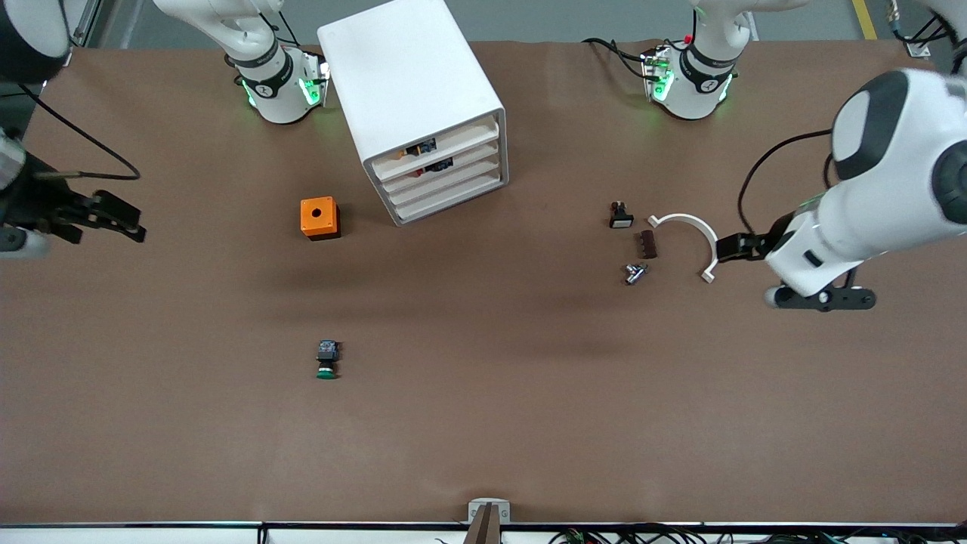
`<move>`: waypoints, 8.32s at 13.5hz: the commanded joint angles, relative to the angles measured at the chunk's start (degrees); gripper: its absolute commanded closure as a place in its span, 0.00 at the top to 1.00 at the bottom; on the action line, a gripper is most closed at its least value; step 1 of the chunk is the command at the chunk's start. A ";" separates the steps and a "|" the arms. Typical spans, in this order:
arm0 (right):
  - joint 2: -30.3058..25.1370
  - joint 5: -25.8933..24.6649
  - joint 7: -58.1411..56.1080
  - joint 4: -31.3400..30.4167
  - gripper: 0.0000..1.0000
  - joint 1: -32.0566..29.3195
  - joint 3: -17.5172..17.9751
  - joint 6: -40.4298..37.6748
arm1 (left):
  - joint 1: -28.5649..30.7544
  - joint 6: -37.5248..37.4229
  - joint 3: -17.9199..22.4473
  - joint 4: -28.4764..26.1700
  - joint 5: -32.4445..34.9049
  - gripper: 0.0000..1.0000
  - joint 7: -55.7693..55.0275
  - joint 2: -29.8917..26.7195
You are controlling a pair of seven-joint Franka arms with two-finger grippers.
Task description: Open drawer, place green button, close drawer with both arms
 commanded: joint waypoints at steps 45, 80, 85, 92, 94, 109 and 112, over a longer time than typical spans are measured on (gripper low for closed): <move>36.89 -7.24 24.68 3.51 0.02 1.63 12.48 32.28 | -31.85 8.39 -0.27 2.00 -58.93 0.32 -118.88 36.49; 26.60 -10.84 114.53 -4.57 1.00 15.44 31.11 20.14 | -20.78 3.55 7.29 12.90 -37.86 0.99 -87.86 26.57; 25.81 -10.05 99.27 6.41 1.00 7.98 32.08 4.25 | -23.40 3.64 7.20 12.81 -25.04 0.99 -83.37 23.57; 25.11 -9.87 64.29 18.82 1.00 -4.85 30.51 -10.29 | -32.90 16.99 7.46 12.29 -7.00 0.99 -68.39 27.17; 24.23 -9.79 52.08 20.93 1.00 -5.40 25.69 -11.43 | -34.13 19.62 7.37 12.11 -6.81 0.99 -64.40 29.19; 11.85 -3.99 6.86 20.50 1.00 -1.00 -0.43 -16.71 | -40.37 21.83 -1.85 9.12 -17.18 0.99 -66.04 30.87; 9.13 2.86 2.11 18.32 1.00 -0.21 -6.49 -15.49 | -43.01 21.92 -1.94 9.12 -19.28 0.99 -70.88 31.04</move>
